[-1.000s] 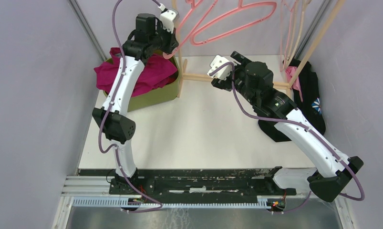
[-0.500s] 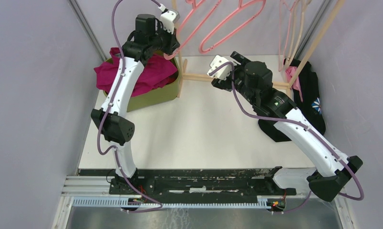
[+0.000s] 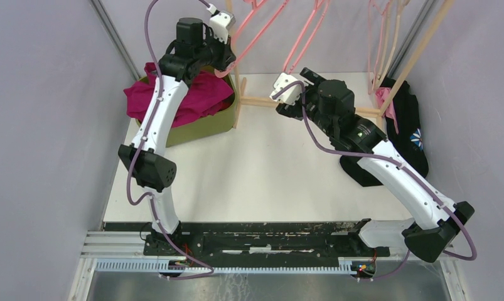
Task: Remove the skirt from the hanger
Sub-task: Place the hanger at the clothesline.
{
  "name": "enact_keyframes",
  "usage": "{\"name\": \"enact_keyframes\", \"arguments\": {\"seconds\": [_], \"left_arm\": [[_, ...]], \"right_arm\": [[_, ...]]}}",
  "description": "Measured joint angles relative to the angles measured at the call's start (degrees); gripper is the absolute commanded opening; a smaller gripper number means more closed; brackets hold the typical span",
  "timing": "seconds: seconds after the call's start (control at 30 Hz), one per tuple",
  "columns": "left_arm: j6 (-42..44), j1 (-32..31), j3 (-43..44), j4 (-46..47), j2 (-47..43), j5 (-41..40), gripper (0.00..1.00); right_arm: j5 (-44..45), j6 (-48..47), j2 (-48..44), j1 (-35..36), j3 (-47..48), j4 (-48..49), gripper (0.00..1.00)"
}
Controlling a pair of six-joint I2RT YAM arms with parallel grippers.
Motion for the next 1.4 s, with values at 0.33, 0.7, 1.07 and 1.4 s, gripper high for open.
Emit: {"name": "enact_keyframes", "arguments": {"seconds": [0.33, 0.7, 1.07, 1.4], "left_arm": [[0.0, 0.0, 0.8, 1.3, -1.9, -0.2, 0.03], [0.0, 0.0, 3.1, 1.4, 0.6, -0.2, 0.03], [-1.0, 0.0, 3.3, 2.0, 2.3, -0.2, 0.03], [-4.1, 0.0, 6.9, 3.4, 6.2, -0.3, 0.03]], "right_arm": [[-0.2, 0.0, 0.4, 0.0, 0.2, 0.0, 0.81], [-0.1, 0.0, 0.4, 0.0, 0.4, 0.0, 0.81], [-0.1, 0.0, 0.4, 0.0, 1.3, -0.3, 0.81], [0.1, -0.3, 0.4, 0.0, 1.8, -0.8, 0.81]]}}
